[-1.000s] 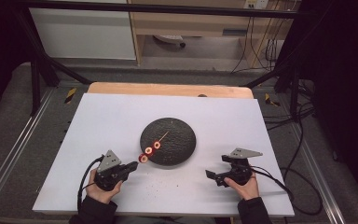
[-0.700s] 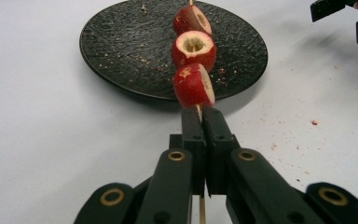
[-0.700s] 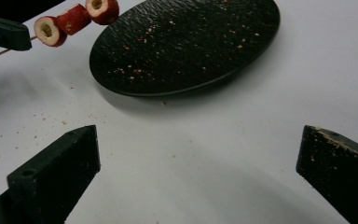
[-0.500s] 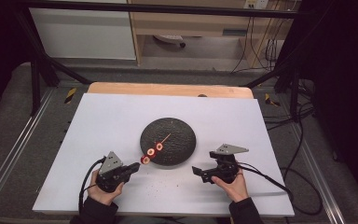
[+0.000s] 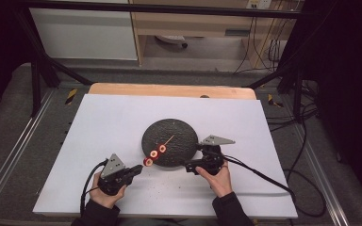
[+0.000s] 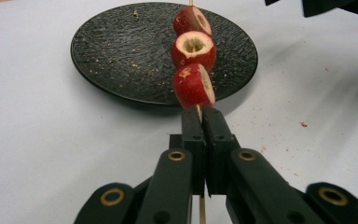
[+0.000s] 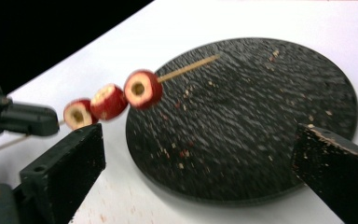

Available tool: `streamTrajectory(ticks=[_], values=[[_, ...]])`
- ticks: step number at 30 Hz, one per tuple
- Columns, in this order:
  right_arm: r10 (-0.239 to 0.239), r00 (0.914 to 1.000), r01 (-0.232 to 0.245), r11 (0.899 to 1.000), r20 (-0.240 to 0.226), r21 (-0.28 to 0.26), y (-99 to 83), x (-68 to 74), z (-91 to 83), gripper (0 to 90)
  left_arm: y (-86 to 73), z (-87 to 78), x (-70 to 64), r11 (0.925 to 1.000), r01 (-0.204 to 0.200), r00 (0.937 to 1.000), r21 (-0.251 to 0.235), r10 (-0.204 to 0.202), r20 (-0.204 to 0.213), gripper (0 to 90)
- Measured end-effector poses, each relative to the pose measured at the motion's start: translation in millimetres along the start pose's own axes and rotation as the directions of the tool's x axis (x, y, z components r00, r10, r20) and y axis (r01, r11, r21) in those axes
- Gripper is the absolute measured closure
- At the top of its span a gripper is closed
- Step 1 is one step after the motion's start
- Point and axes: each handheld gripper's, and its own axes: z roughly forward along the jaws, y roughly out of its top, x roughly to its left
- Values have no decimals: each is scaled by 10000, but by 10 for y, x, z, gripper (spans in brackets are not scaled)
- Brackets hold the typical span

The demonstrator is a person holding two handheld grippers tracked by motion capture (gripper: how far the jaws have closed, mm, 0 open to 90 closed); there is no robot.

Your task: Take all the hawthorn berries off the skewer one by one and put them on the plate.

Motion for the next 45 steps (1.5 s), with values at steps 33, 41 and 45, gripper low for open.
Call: streamTrajectory(ticks=[33,41,45], values=[[1965,9802,-1964,9805,-228,35,152,216,557,405,9,6,-79,9994,-233,9996,-269,229,-167,884],[2606,9649,-2609,9654,-326,-37,160,227,566,392,16,-10,-107,9984,-313,9993,-466,303,-214,884],[2867,9571,-2872,9578,-420,-71,158,217,593,448,16,-3,-132,9982,-381,9991,-470,371,-219,884]])
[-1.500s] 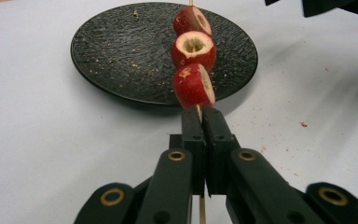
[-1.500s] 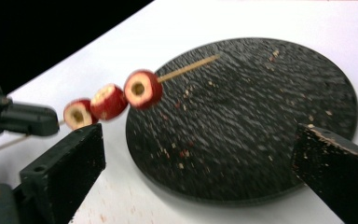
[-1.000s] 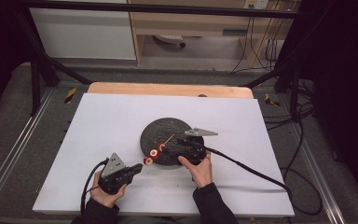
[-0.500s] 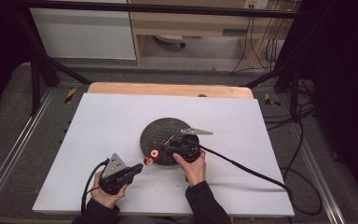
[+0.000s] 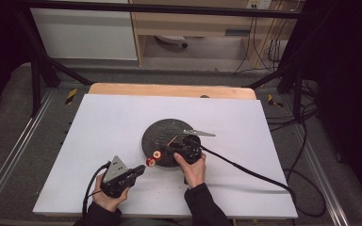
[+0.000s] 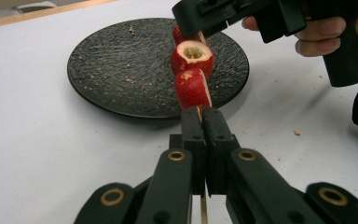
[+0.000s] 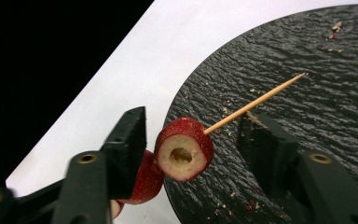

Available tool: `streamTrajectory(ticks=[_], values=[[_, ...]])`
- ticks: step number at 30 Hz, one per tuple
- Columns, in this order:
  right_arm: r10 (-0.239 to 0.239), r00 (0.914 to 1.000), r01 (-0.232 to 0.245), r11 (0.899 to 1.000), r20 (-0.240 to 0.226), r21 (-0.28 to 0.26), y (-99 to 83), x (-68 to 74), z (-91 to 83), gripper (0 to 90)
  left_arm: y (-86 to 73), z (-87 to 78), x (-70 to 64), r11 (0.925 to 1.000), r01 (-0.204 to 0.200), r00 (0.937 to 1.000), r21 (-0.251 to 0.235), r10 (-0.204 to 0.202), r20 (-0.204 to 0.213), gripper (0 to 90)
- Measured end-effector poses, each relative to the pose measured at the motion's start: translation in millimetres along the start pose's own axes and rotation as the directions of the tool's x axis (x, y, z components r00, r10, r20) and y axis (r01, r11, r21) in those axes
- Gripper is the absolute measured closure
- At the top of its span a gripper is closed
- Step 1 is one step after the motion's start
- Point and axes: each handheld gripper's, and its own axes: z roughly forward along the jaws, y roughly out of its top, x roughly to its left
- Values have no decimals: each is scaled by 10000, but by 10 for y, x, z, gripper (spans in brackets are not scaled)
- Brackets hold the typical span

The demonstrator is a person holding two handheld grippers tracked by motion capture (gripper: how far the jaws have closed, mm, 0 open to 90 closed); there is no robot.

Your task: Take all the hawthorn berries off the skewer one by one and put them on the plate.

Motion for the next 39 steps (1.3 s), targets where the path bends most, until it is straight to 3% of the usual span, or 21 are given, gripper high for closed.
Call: streamTrajectory(ticks=[11,15,27,39], values=[[492,9981,-492,9988,-361,5,-4,9,6,600,-9,2,3,10000,81,9999,-50,-81,-67,884],[528,9977,-537,9984,-419,-201,30,22,-25,607,-8,0,7,9998,160,9999,-136,-161,-38,884],[270,9996,-264,9960,59,-852,162,0,-100,609,4,-40,15,9989,252,9997,-384,-252,0,885],[49,9988,17,9909,492,-1344,407,-90,-204,609,13,-80,26,9977,315,9995,-596,-313,36,885]])
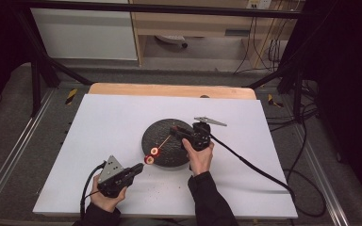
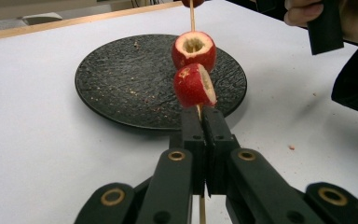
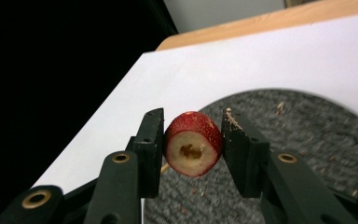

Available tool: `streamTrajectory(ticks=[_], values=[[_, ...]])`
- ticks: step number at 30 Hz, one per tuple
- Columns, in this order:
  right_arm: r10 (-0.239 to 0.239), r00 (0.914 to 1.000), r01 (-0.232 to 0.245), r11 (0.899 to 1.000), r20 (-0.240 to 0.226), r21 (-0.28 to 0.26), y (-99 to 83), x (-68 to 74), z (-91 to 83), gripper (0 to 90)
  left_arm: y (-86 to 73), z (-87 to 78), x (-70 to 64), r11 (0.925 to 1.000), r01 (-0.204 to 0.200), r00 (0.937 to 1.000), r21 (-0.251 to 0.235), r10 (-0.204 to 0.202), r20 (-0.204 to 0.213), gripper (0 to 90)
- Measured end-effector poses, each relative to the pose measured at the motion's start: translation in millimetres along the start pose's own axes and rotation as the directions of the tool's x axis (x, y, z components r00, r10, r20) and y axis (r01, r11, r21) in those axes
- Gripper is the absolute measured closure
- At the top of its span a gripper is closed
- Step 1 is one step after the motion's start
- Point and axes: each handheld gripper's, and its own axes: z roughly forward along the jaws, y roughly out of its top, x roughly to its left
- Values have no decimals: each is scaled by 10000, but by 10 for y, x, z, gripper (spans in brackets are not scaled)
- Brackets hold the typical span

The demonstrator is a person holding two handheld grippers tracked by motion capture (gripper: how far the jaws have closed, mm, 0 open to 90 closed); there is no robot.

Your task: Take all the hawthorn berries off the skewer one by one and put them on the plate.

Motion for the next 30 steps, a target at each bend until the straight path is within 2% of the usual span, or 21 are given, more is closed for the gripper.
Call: streamTrajectory(ticks=[9,17,23,30], values=[[-281,9990,286,9995,339,-164,149,-82,-25,609,-2,-16,21,10000,66,10000,-11,-66,-28,885],[-676,9957,679,9977,634,-27,216,-122,-62,608,3,-49,66,9997,206,9997,-110,-207,-119,885],[-827,9942,804,9961,684,366,150,-155,25,608,2,-58,100,9994,311,9993,-129,-313,-180,885],[-777,9946,697,9913,688,1118,-49,-227,214,607,0,-58,114,9992,385,9991,-100,-387,-197,885]])
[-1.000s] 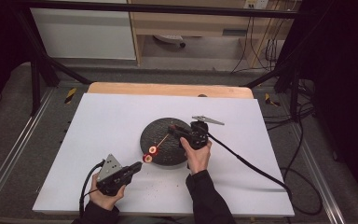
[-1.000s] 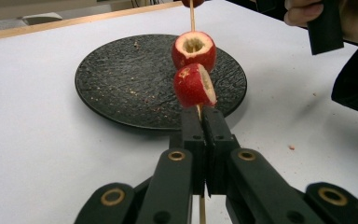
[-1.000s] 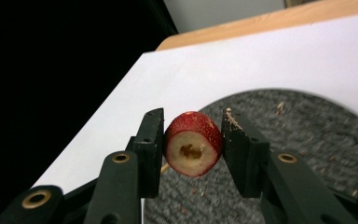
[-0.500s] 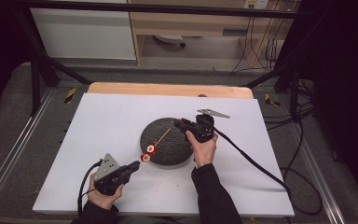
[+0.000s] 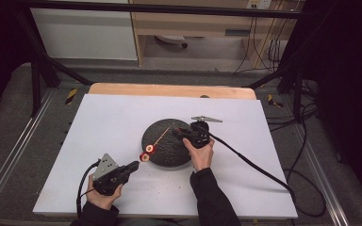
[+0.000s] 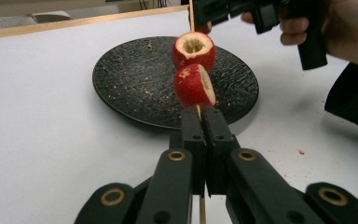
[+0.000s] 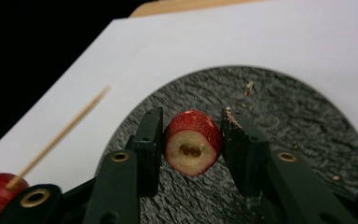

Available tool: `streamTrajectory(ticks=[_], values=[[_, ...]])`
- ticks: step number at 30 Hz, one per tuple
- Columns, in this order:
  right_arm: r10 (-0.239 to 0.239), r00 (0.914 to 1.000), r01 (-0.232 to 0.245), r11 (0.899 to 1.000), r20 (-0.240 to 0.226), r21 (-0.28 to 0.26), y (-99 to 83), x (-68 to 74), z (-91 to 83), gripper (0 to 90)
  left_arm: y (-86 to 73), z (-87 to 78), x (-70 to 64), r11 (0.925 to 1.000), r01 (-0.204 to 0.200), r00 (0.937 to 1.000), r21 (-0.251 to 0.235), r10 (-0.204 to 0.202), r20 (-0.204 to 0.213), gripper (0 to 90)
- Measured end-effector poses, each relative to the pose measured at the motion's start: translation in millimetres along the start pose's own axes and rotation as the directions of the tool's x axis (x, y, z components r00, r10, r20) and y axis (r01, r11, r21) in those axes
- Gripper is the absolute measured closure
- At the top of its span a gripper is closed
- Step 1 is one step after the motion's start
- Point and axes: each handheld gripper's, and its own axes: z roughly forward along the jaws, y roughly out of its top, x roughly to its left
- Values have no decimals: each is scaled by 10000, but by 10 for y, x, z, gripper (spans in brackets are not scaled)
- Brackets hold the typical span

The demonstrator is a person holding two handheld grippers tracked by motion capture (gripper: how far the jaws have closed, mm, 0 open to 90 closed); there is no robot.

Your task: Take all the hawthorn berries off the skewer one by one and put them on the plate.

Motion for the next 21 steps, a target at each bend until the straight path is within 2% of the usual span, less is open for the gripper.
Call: streamTrajectory(ticks=[11,21], values=[[-160,9994,131,9950,292,992,-229,-66,246,606,-3,11,1,10000,-15,10000,52,15,40,885],[-414,9983,356,9910,422,1290,-279,-81,291,587,-6,19,-5,9999,-8,10000,105,7,55,885]])
